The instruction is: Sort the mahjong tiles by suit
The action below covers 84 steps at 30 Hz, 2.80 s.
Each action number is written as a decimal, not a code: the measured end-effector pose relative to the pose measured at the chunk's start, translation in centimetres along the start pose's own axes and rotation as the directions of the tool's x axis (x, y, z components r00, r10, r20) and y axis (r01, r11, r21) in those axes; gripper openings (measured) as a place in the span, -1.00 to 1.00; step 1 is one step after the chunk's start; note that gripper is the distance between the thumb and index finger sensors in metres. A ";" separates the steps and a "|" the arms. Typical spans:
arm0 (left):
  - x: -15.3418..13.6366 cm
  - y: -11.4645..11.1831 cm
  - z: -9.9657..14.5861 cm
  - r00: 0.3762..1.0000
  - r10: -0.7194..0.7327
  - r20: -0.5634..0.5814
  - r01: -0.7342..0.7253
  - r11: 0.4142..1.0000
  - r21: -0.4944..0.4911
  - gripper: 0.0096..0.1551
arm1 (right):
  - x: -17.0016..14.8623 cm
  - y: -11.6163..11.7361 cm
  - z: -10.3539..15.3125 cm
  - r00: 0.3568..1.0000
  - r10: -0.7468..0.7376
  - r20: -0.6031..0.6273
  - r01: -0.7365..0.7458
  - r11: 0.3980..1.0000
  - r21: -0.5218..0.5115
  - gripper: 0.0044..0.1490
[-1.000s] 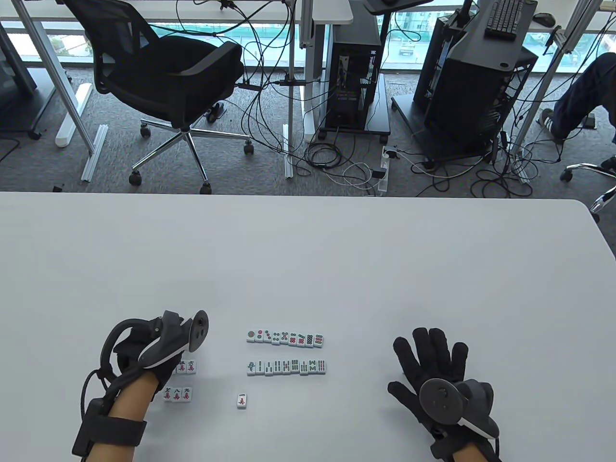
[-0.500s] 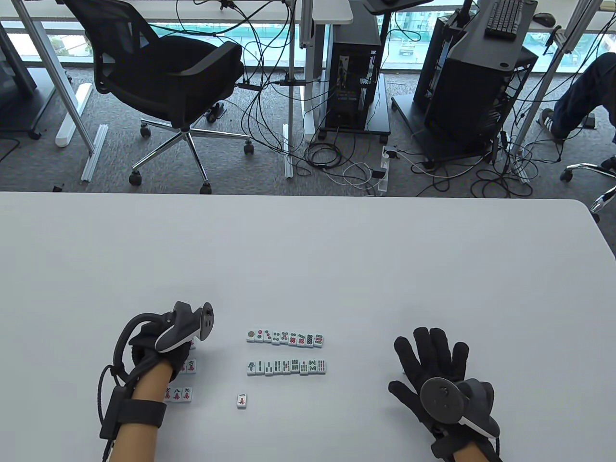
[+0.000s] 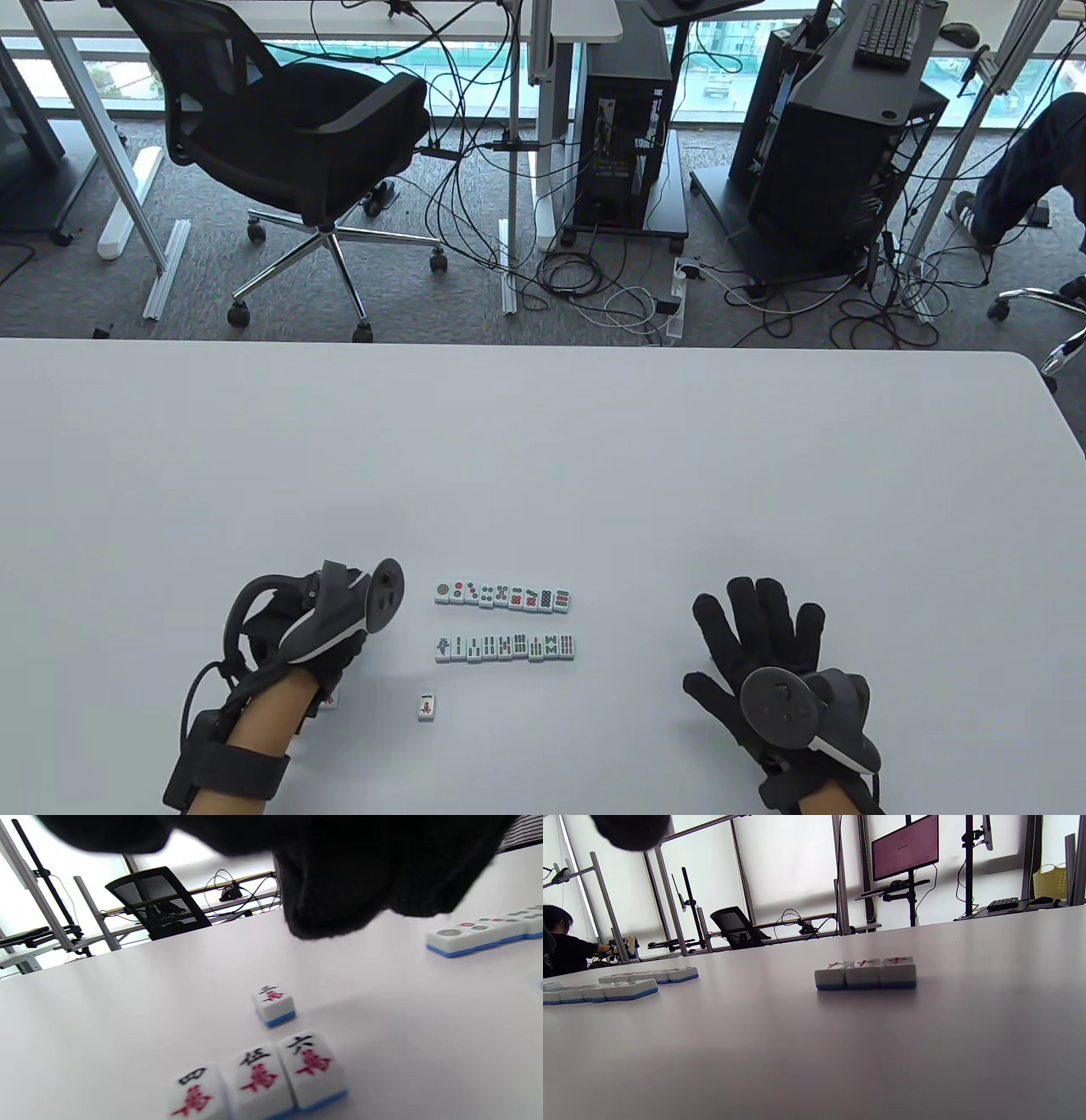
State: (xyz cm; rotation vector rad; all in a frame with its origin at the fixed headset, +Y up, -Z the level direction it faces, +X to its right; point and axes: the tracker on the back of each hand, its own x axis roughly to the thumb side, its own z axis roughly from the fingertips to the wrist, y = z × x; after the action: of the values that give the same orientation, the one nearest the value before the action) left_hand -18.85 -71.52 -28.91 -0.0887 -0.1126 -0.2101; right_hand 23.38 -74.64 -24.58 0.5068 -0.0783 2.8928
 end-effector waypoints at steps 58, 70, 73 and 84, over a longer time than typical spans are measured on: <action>-4.7 -3.3 -5.2 0.975 -0.122 -0.185 0.051 0.937 -0.346 -0.24 | 0.2 0.1 0.0 1.000 0.010 0.004 -0.010 1.000 0.012 0.00; -3.5 -4.7 -6.0 0.972 -0.171 -0.158 0.120 0.949 -0.291 -0.31 | 0.2 0.0 0.0 1.000 0.007 0.001 -0.007 1.000 0.010 0.00; -2.8 -3.6 -5.3 0.980 -0.139 -0.144 0.105 0.970 -0.220 -0.30 | 0.2 0.0 0.0 1.000 0.004 0.003 -0.004 1.000 0.008 0.00; 6.9 0.5 0.9 0.976 -0.049 0.214 0.053 0.999 -0.012 -0.28 | 0.3 0.0 0.0 1.000 0.009 0.010 -0.009 1.000 0.003 0.01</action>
State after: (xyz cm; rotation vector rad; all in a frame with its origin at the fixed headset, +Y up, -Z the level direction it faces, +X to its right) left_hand -12.10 -72.33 -27.23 -0.1257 -0.3276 -0.2528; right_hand 23.11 -74.56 -24.47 0.5230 -0.0783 2.8998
